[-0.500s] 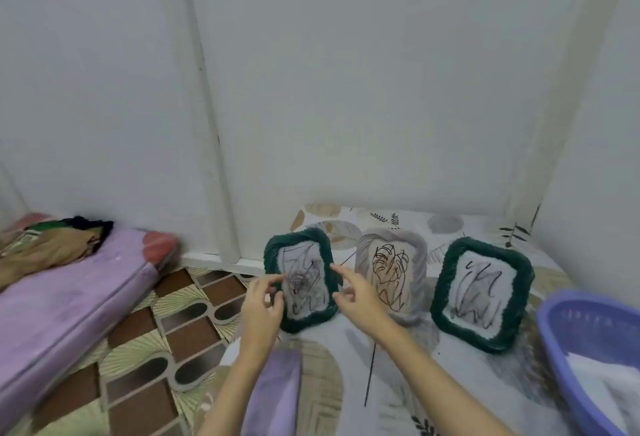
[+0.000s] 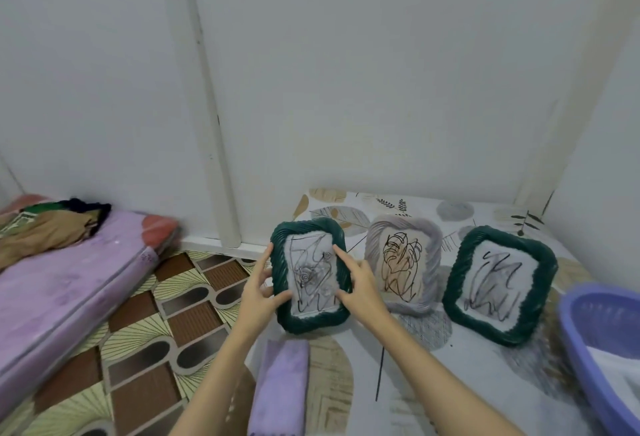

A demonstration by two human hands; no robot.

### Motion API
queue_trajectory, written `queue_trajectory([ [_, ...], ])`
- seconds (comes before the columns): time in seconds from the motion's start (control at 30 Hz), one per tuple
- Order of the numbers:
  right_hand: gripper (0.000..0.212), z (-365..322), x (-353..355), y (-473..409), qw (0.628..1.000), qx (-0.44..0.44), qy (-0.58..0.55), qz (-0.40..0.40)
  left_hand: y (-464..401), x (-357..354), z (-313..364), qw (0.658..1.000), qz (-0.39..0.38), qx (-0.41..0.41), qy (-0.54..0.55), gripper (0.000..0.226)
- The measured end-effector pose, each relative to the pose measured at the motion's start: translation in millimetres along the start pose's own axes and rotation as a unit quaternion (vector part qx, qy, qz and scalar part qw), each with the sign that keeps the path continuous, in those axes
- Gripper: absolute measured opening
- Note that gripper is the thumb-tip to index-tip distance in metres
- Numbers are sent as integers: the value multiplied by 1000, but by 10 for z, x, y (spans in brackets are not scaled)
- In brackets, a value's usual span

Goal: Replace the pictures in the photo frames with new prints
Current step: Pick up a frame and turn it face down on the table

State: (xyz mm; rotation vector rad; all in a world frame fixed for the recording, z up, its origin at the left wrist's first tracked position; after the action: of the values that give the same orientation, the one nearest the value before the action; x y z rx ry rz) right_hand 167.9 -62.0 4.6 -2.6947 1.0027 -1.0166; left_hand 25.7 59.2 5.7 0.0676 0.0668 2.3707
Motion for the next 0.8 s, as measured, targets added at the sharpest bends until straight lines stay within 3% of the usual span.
queue_trajectory([
  [0.17, 80, -13, 395, 442, 1000, 26, -2, 0, 298, -158, 63, 997, -72, 23, 31, 86],
  [0.3, 64, -80, 749, 822, 999, 6, 18, 28, 589, -497, 83, 994, -58, 34, 85, 73],
  [0.43, 52, -379, 1077, 1048, 987, 46, 38, 147, 892, -921, 114, 998, -52, -22, 20, 48],
  [0.63, 62, -498, 1295, 1323, 986, -20, 105, 127, 1319, -1426, 126, 977, -102, -138, -129, 48],
  [0.73, 48, -462, 1417, 1518, 982, -42, 89, 162, 1449, -1546, 178, 973, -139, -136, -124, 38],
  [0.8, 40, -440, 1486, 1614, 984, -56, 31, 164, 1487, -1542, 311, 975, -117, -162, -101, 29],
])
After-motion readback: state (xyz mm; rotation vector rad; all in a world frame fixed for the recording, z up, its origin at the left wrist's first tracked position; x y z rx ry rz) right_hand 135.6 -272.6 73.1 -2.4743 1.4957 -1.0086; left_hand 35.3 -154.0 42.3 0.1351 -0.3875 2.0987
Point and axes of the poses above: each hand's wrist, its own y-axis away from the middle knuckle, its own x-axis out of the back of the hand, z = x × y, the point moved 4 cm from there along -y, towards the middle knuckle, and after that the axes turned 12 degrees about x, right-handed, at the moved point
